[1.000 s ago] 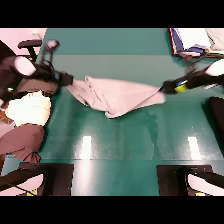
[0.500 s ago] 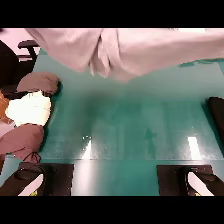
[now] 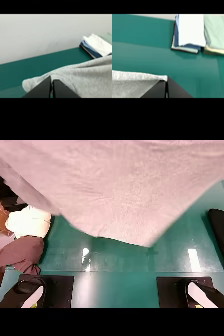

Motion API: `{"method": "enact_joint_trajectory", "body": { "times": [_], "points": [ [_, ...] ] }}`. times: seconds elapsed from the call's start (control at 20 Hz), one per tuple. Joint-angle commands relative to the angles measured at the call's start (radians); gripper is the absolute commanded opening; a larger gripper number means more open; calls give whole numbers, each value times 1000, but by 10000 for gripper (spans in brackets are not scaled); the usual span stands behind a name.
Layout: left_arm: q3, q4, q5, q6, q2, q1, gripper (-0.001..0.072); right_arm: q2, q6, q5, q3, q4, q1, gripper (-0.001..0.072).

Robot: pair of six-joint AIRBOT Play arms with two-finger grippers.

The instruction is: Fold the shirts.

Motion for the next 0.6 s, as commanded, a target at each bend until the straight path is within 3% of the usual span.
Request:
{"method": "enact_joint_trajectory", "body": {
  "times": [0.0, 0.3, 0.45, 0.55],
  "points": [
    [6, -58, -159, 8, -130, 1, 24, -113, 34, 46, -14, 0, -10, 12],
    [6, -58, -269, 70, -628, 1, 25, -462, 34, 3, -141, -11, 98, 12],
    [6, -44, -144, 135, -866, 3, 25, -630, 43, -55, -141, -10, 128, 12],
    [6, -43, -14, 135, -968, 9, 25, -699, 45, -97, -141, -10, 138, 12]
  ]
}}
